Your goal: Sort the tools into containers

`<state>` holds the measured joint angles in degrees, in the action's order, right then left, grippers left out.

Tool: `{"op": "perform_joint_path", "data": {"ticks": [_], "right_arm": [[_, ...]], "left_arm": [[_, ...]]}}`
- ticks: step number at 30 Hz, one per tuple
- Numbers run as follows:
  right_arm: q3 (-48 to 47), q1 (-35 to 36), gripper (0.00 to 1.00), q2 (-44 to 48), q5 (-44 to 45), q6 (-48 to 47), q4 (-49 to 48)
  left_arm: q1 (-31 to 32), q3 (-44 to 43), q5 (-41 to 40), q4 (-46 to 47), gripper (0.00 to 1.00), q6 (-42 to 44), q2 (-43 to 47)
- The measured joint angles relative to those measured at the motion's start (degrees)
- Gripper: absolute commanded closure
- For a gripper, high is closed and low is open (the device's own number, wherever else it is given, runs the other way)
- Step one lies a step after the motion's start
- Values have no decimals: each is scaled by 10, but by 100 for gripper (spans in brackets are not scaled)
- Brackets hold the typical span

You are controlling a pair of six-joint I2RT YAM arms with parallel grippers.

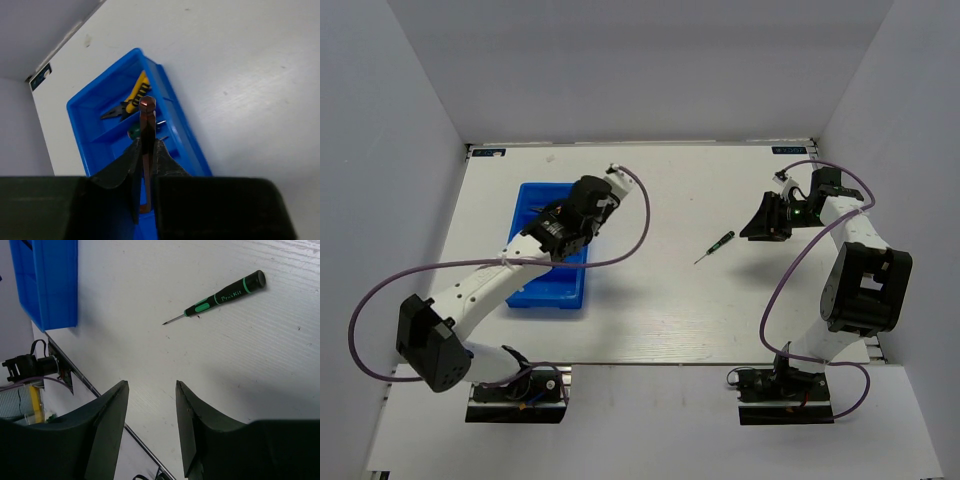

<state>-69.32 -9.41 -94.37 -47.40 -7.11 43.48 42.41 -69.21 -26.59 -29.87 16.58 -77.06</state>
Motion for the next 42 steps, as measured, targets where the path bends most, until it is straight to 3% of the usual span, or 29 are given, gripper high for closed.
{"op": "perform_joint_path", "data": {"ticks": [5, 10, 29, 31, 32, 36, 39, 42], "right_arm": [[0, 0, 51, 0, -4, 0, 0], [0, -6, 51, 0, -8, 0, 0], [-3, -11, 51, 0, -17, -8, 2], [-3, -11, 48, 0, -19, -9, 3], [-3, -11, 46, 0, -20, -9, 3], [-3, -11, 37, 0, -22, -9, 3], [-3, -11, 35, 0, -23, -9, 3], [-4, -11, 35, 0, -23, -10, 4]], "left_arm": [[-83, 47, 6, 78, 100, 8, -20], [-143, 107, 61, 138, 100, 37, -47], [-226, 224, 110, 294, 100, 107, -46], [-228, 229, 114, 299, 87, 105, -45], [-228, 234, 116, 301, 70, 104, -43], [-228, 246, 124, 298, 43, 99, -28], [-228, 246, 128, 297, 36, 93, -17], [-228, 246, 129, 296, 34, 89, -6]]}}
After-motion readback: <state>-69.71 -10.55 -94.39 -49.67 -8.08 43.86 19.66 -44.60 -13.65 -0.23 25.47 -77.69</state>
